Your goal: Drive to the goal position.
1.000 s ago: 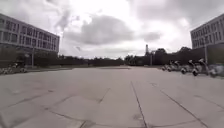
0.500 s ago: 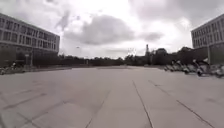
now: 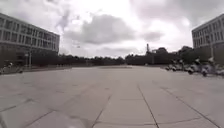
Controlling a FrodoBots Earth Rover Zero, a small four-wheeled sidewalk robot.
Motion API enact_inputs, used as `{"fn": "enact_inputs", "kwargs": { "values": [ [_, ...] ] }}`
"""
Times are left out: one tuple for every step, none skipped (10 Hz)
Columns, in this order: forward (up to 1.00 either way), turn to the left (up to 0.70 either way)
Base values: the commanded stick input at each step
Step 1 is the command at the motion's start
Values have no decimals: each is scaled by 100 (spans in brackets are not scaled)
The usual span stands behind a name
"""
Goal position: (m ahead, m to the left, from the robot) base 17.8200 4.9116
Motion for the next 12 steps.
{"fn": "enact_inputs", "kwargs": {
  "values": [
    [70, 0],
    [70, 0],
    [70, 0],
    [70, 0],
    [70, 0],
    [70, 0],
    [70, 0],
    [70, 0],
    [70, 0],
    [70, 0],
    [70, 0],
    [70, 0]
  ]
}}
